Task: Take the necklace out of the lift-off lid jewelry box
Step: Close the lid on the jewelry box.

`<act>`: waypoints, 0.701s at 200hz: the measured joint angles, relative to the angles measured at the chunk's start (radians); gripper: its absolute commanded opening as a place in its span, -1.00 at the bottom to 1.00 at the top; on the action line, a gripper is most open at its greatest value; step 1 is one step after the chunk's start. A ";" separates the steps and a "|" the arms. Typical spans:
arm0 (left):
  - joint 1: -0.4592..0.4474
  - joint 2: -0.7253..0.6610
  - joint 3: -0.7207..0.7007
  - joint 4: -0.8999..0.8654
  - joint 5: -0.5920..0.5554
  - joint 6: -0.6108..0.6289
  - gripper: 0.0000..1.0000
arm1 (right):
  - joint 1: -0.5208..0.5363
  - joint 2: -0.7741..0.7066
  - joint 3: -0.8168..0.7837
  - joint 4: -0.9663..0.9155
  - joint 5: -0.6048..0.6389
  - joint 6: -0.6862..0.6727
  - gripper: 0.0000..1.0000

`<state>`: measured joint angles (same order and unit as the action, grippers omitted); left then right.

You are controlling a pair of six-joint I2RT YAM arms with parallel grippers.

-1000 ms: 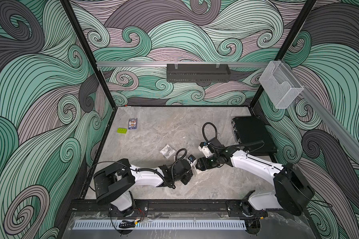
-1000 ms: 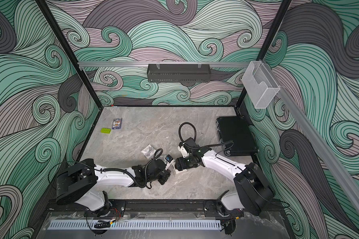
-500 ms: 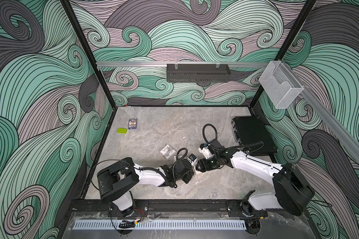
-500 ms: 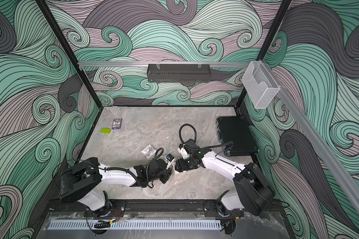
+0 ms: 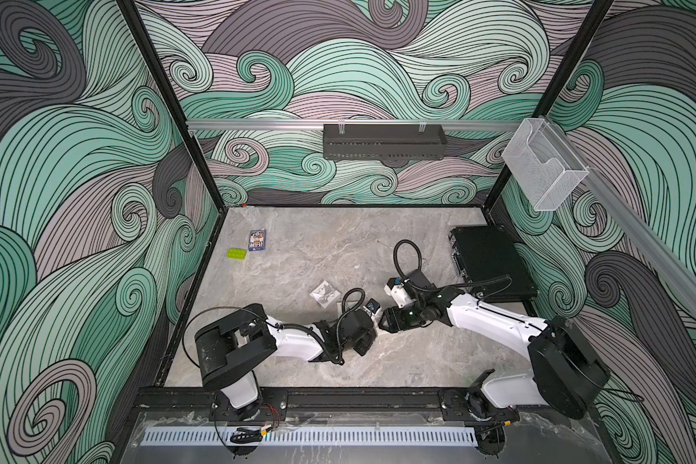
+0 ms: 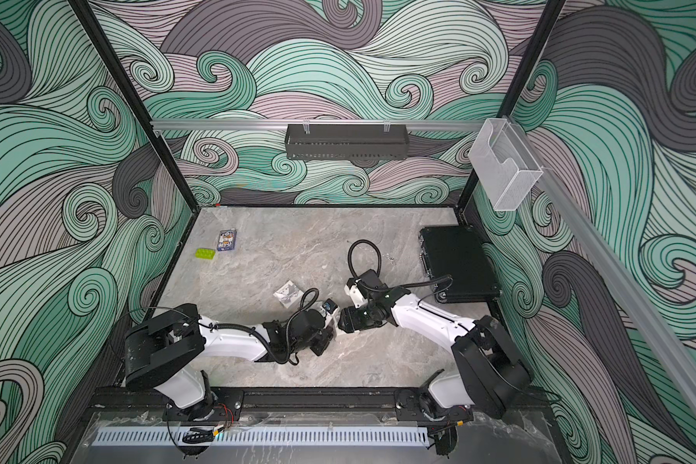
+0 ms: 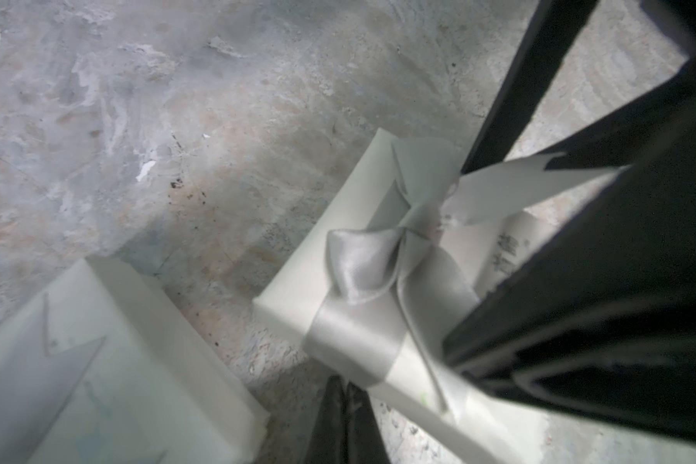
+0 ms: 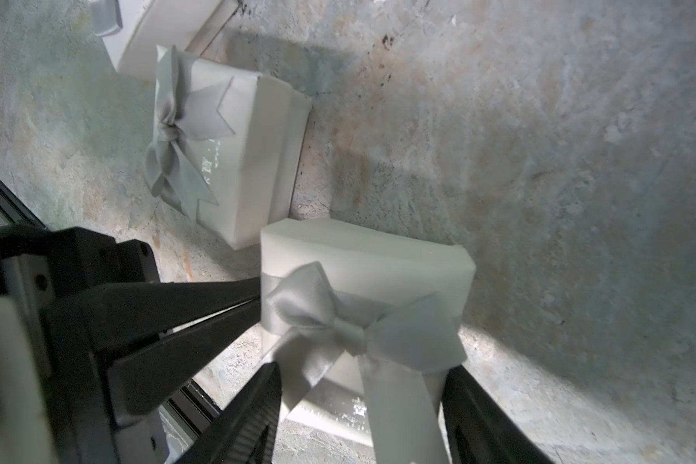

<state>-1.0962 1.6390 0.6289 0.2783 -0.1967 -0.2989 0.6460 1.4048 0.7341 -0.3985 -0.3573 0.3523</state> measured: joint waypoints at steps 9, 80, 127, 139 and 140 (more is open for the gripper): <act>0.000 0.000 0.000 0.001 -0.005 0.000 -1.00 | 0.001 0.000 -0.004 0.002 -0.001 0.000 0.33; 0.000 -0.001 0.000 0.016 -0.020 -0.001 -1.00 | 0.033 0.037 -0.007 0.006 0.043 0.009 0.38; 0.000 -0.098 0.000 -0.028 -0.068 -0.004 -1.00 | 0.047 0.048 -0.002 0.005 0.091 0.023 0.36; 0.000 -0.150 0.000 -0.057 -0.093 -0.005 -1.00 | 0.049 0.047 0.000 0.002 0.103 0.023 0.42; 0.000 -0.153 0.000 -0.059 -0.095 -0.006 -1.00 | 0.049 0.046 0.000 0.001 0.104 0.023 0.42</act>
<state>-1.0962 1.4857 0.6285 0.2195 -0.2916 -0.3046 0.6949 1.4509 0.7338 -0.3973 -0.2535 0.3752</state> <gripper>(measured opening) 0.047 0.685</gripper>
